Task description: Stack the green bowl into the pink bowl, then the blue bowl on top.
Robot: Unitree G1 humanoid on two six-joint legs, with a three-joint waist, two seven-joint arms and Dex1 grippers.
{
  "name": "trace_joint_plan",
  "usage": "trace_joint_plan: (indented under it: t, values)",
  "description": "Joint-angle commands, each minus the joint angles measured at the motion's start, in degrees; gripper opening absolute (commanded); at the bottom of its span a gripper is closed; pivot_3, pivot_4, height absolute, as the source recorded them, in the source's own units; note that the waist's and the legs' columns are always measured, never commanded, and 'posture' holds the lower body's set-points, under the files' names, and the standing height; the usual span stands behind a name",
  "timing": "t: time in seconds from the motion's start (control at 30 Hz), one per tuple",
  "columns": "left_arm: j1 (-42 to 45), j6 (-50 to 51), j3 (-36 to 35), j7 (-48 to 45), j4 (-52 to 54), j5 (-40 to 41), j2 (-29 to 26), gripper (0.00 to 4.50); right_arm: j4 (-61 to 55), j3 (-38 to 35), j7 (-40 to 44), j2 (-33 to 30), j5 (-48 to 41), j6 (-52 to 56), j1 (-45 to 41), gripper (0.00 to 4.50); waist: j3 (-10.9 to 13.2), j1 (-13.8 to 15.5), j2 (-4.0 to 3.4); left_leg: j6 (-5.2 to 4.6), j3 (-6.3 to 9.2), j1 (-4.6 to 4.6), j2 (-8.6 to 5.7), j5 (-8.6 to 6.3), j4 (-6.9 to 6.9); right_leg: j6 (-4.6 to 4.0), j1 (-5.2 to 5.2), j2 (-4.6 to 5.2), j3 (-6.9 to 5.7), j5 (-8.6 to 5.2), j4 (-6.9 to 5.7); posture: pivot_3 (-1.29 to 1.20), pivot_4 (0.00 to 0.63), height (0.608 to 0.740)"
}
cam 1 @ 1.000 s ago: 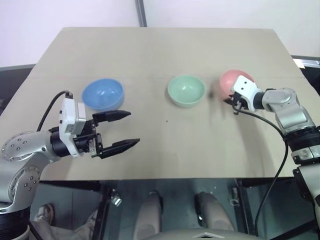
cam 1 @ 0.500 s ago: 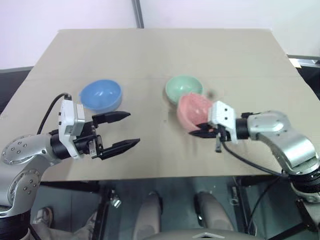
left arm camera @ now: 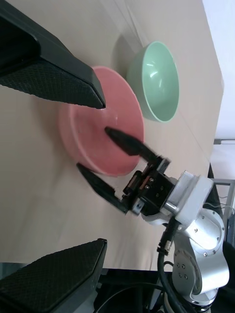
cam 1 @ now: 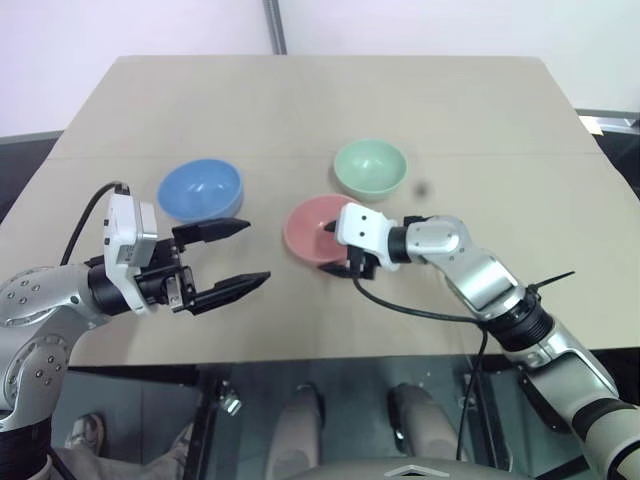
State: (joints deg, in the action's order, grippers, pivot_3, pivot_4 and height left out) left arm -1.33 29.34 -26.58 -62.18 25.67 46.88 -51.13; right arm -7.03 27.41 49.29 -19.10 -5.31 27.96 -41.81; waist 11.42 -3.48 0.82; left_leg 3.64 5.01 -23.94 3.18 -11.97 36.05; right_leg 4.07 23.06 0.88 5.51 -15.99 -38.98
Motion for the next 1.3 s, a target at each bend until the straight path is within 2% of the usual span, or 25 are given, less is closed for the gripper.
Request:
trace_joint_plan:
  t: [0.03, 0.17, 0.27, 0.33, 0.5, 0.7, 0.83, 0.93, 1.17, 1.2, 1.3]
  values:
    - [-0.4, -0.5, -1.9, 0.7, 1.4, 0.9, 0.4, 4.50, -12.0, -10.7, 3.3, -0.6, -11.6, 5.1, -1.4, 4.43, 0.0, 0.0, 0.00, 0.00, 0.00, 0.00, 0.00, 0.00, 0.00, 0.00, 0.00, 0.00, 0.00, 0.00, 0.00, 0.00, 0.150, 0.740]
    - [0.3, -0.4, -1.4, 1.3, 1.2, 1.2, 1.0, 4.50, -10.2, -14.6, 3.9, -5.8, -10.9, 4.5, -4.4, 4.43, 0.0, 0.1, 0.01, 0.00, 0.01, 0.03, 0.00, 0.00, 0.02, 0.01, -0.04, 0.00, -0.01, 0.00, 0.00, 0.00, 0.150, 0.740]
    - [0.7, -0.7, -0.7, 1.4, 1.0, 0.9, 1.2, 4.50, 1.4, -11.9, 4.8, -11.7, -2.2, -7.3, -6.1, 4.43, 0.0, 0.1, 0.02, -0.01, -0.01, 0.11, 0.00, 0.01, 0.10, 0.01, -0.08, 0.00, -0.01, 0.00, -0.03, 0.00, 0.150, 0.740]
    - [0.8, -0.7, -0.5, 1.3, 0.9, 0.7, 1.3, 4.50, 10.6, -10.2, 4.6, -13.0, 2.0, -14.6, -7.4, 4.43, 0.0, 0.0, 0.03, -0.01, -0.03, 0.12, -0.01, 0.01, 0.18, 0.02, -0.11, 0.00, 0.00, 0.00, -0.01, 0.00, 0.150, 0.740]
    - [0.4, -0.3, -1.3, 1.5, 1.5, 1.1, 1.2, 4.50, 31.6, -6.8, 3.9, -10.6, 9.3, -30.8, -12.1, 4.43, 0.0, -0.8, 0.00, -0.01, -0.10, 0.07, 0.00, 0.00, 0.05, -0.01, 0.00, -0.01, 0.07, 0.01, -0.01, 0.00, 0.150, 0.740]
    - [-1.7, 0.2, -3.1, 2.3, 3.5, 1.9, 1.3, 4.50, 47.7, -5.6, 2.3, -5.5, 13.9, -41.2, -17.8, 4.43, 0.0, -1.3, -0.01, -0.01, -0.10, 0.05, -0.01, 0.00, -0.11, -0.03, 0.03, 0.02, 0.08, 0.02, 0.03, 0.00, 0.150, 0.740]
    - [-4.2, 0.4, -4.8, 3.6, 5.6, 2.7, 1.8, 4.50, 57.4, -4.6, -2.1, -2.5, 18.3, -47.0, -22.3, 4.43, 0.0, -1.4, -0.01, 0.00, -0.09, 0.05, -0.03, 0.01, -0.10, -0.03, 0.02, 0.04, 0.08, 0.02, 0.03, 0.00, 0.150, 0.740]
    - [-4.8, 0.3, -5.2, 3.9, 5.8, 3.1, 1.5, 4.50, 61.4, -5.0, -2.7, -1.5, 19.5, -49.2, -23.9, 3.72, 0.0, -1.3, -0.01, 0.00, -0.06, 0.07, -0.03, 0.01, -0.10, -0.03, 0.02, 0.02, 0.06, 0.02, -0.03, 0.00, 0.150, 0.740]
    - [-4.6, 0.2, -4.9, 4.5, 5.8, 3.5, 1.3, 4.50, 64.2, -4.9, -3.9, -2.0, 22.6, -53.8, -24.5, 0.38, 0.0, -1.5, -0.02, 0.00, -0.05, 0.07, -0.04, 0.01, -0.09, -0.04, 0.01, 0.02, 0.06, 0.03, -0.04, 0.00, 0.150, 0.740]
    - [-4.4, 0.2, -4.6, 4.6, 5.7, 3.4, 1.2, 4.50, 63.0, -5.0, -4.2, -2.9, 23.1, -54.4, -24.4, 0.07, 0.0, -1.5, -0.03, 0.00, -0.05, 0.08, -0.04, 0.01, -0.09, -0.04, 0.01, 0.02, 0.06, 0.03, -0.05, 0.00, 0.150, 0.740]
    - [-3.7, -0.1, -3.8, 4.8, 5.0, 3.1, 1.3, 4.50, 57.2, -6.9, -1.1, -5.4, 20.9, -54.0, -23.2, 0.07, 0.1, -1.3, -0.05, 0.00, -0.05, 0.06, -0.04, 0.01, -0.09, -0.04, 0.01, 0.03, 0.07, 0.03, -0.04, 0.00, 0.150, 0.740]
